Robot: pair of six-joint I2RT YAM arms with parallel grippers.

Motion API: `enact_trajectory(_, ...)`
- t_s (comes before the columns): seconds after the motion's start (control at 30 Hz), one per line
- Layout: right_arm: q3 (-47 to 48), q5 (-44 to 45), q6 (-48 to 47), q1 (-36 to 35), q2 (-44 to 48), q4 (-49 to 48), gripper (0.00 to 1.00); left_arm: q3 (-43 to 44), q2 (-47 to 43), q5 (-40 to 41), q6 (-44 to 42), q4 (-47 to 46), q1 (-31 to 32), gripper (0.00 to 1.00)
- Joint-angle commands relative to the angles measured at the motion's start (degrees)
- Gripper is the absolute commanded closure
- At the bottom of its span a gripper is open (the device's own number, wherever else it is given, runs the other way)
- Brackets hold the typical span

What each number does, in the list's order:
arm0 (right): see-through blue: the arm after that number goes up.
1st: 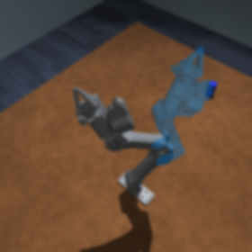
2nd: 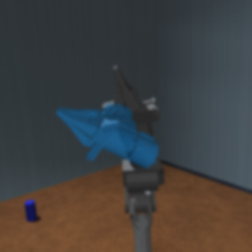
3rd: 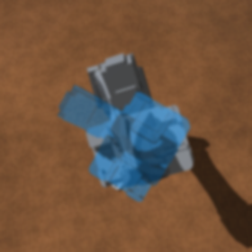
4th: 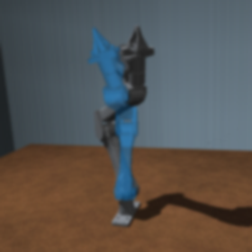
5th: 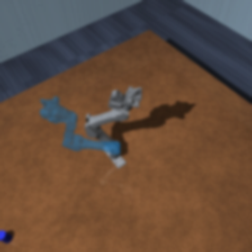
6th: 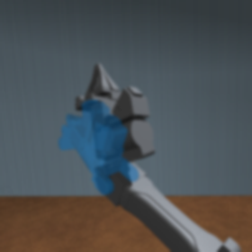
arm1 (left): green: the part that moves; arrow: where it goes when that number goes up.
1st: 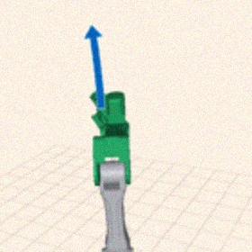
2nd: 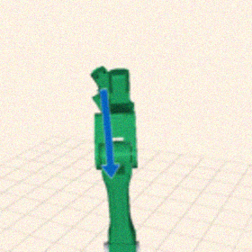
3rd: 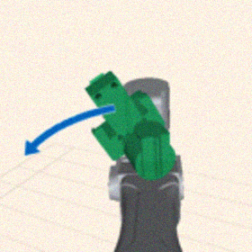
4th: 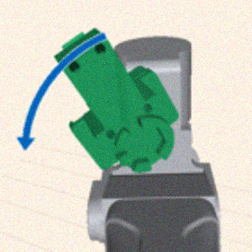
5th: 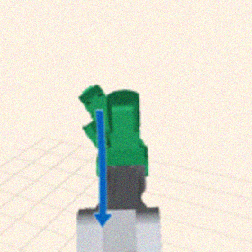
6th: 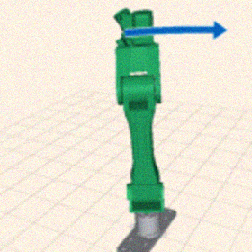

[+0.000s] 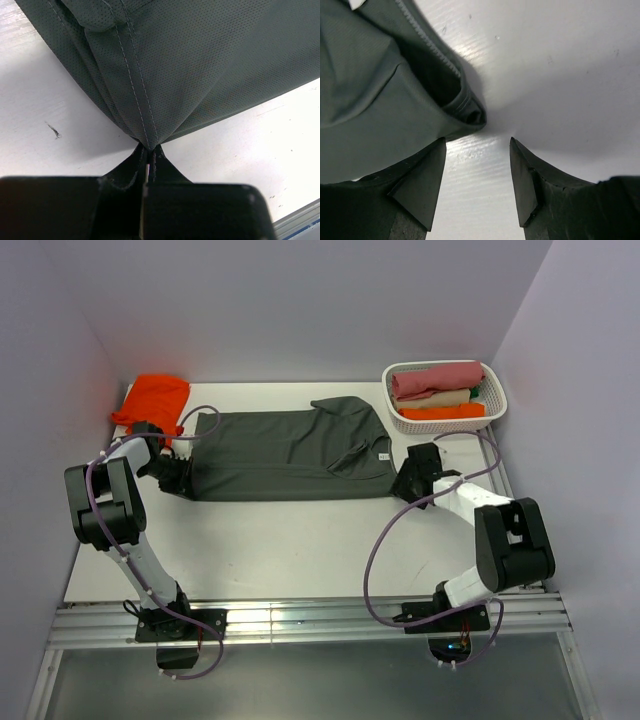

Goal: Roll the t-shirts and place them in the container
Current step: Fold the tshirt

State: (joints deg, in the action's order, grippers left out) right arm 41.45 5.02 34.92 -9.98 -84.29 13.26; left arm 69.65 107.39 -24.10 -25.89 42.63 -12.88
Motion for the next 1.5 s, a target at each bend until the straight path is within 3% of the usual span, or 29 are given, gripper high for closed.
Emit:
enact_trajectory(0.0, 2.58, 0.61, 1.64, 1.63, -2.62, -3.23, 0.39, -1.01, 0.18, 2.65, -1.62, 2.11, -0.04, 1.0)
enact_trajectory(0.23, 4.51, 0.26, 1.73, 2.42, -5.18, -4.2, 0.47, -0.48, 0.89, 3.18, -1.44, 2.19, -0.04, 1.0)
enact_trajectory(0.37, 5.92, -0.09, 1.21, 2.42, -6.41, -3.24, 0.62, -0.21, 1.15, 3.53, -1.36, 2.1, -0.04, 1.0)
enact_trajectory(0.4, 6.1, -0.09, 1.21, 2.42, -6.85, -3.06, 0.75, -0.13, 1.15, 3.62, -1.27, 2.1, -0.12, 1.0)
enact_trajectory(0.47, 6.36, -0.1, 0.94, 2.42, -6.94, -2.19, 0.89, -0.21, 1.15, 3.53, -1.27, 2.19, -0.04, 1.0)
enact_trajectory(0.6, 6.27, 0.61, 0.42, 2.42, -4.93, -0.25, 0.98, -0.56, 0.8, 3.71, -1.27, 2.37, 0.05, 1.0)
enact_trajectory(1.2, -3.91, 0.0, -0.91, 0.66, 21.86, 17.32, 1.0, -11.9, -13.78, 7.22, -5.49, 3.86, 0.05, 1.0)
enact_trajectory(1.47, -6.12, 1.57, 5.76, -6.88, 31.11, 23.91, 0.99, -15.68, -19.85, 7.75, -7.42, 6.4, -0.03, 1.0)
